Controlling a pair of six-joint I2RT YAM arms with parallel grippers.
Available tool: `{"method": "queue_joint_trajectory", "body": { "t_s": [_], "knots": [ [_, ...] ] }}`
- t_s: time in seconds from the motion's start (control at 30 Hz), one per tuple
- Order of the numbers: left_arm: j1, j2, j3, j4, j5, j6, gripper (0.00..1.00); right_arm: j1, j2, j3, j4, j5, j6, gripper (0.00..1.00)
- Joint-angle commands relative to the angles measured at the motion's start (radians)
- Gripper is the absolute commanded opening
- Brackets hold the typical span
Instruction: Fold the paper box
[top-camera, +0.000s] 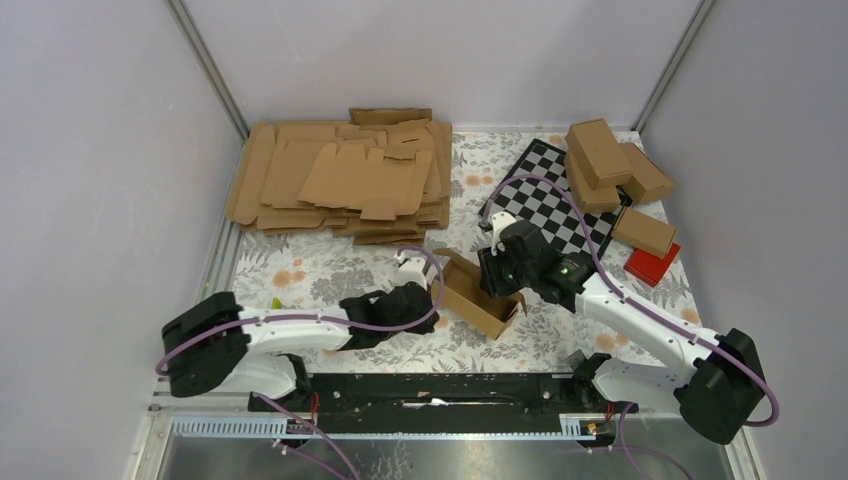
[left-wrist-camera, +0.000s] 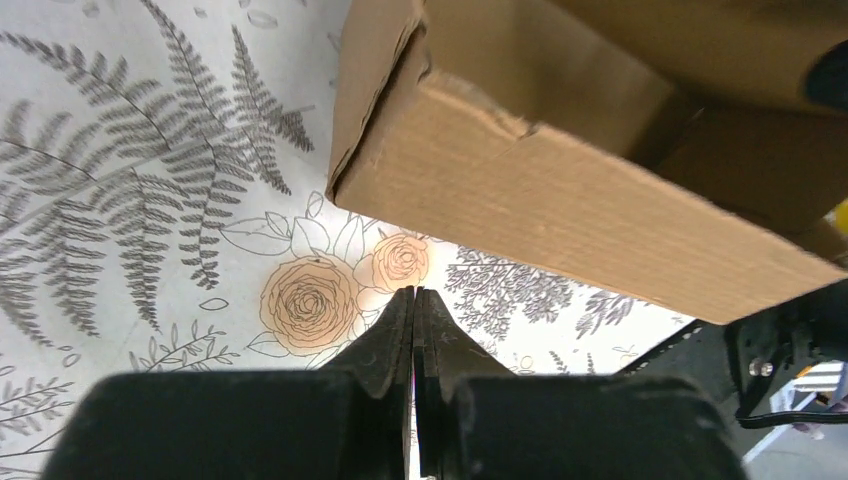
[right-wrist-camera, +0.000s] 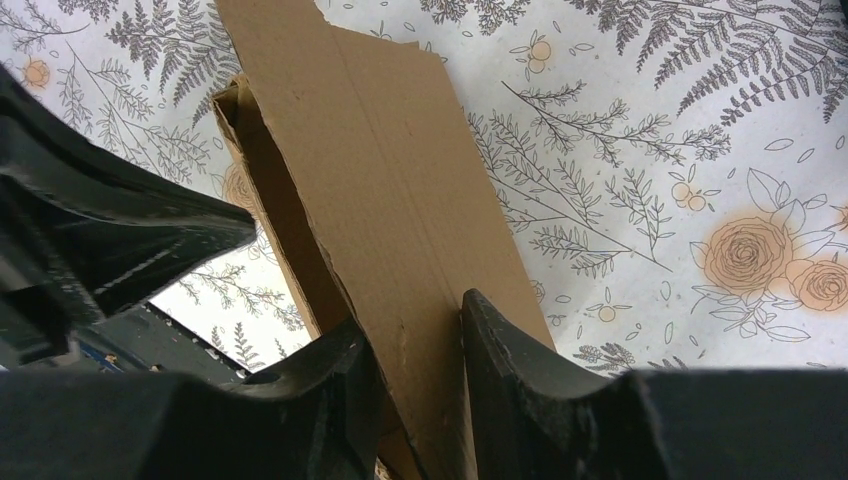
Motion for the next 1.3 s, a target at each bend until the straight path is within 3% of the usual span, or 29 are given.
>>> {"method": "queue_joint_trajectory", "body": {
  "t_s": [0.0, 0.07, 0.2, 0.47, 0.67, 0.83, 1.03, 1.1, 1.17, 1.27],
  "knots": [
    [-0.004, 0.077, 0.014, 0.109, 0.073, -0.037, 0.0, 0.011, -0.011, -0.003, -0.004, 0.011, 0.025, 0.4],
    [-0.004, 0.101, 0.014, 0.171, 0.085, -0.02, 0.0, 0.011, -0.016, -0.005, -0.004, -0.015, 0.03, 0.42],
    [-0.004, 0.137, 0.047, 0.26, 0.075, 0.036, 0.0, 0.012, -0.014, -0.009, -0.004, -0.077, 0.042, 0.54],
    [-0.002, 0.199, 0.139, 0.299, 0.056, 0.133, 0.0, 0.011, -0.03, -0.043, -0.018, -0.136, 0.072, 0.75],
    [0.001, 0.221, 0.18, 0.336, 0.097, 0.174, 0.0, 0.012, -0.042, -0.067, -0.038, -0.12, 0.082, 0.74],
    [0.002, 0.266, 0.211, 0.372, 0.152, 0.185, 0.0, 0.011, -0.041, -0.065, -0.068, -0.044, 0.115, 0.56],
    [0.003, 0.275, 0.234, 0.335, 0.148, 0.2, 0.0, 0.012, -0.02, -0.051, -0.126, 0.07, 0.152, 0.53],
    [0.006, 0.257, 0.233, 0.308, 0.124, 0.209, 0.0, 0.012, -0.014, -0.042, -0.14, 0.109, 0.166, 0.56],
    [0.013, 0.235, 0.227, 0.285, 0.111, 0.216, 0.0, 0.011, -0.019, -0.032, -0.148, 0.129, 0.173, 0.73],
    [0.024, 0.212, 0.213, 0.281, 0.123, 0.222, 0.0, 0.011, -0.062, -0.03, -0.15, 0.159, 0.181, 0.72]
  ]
}}
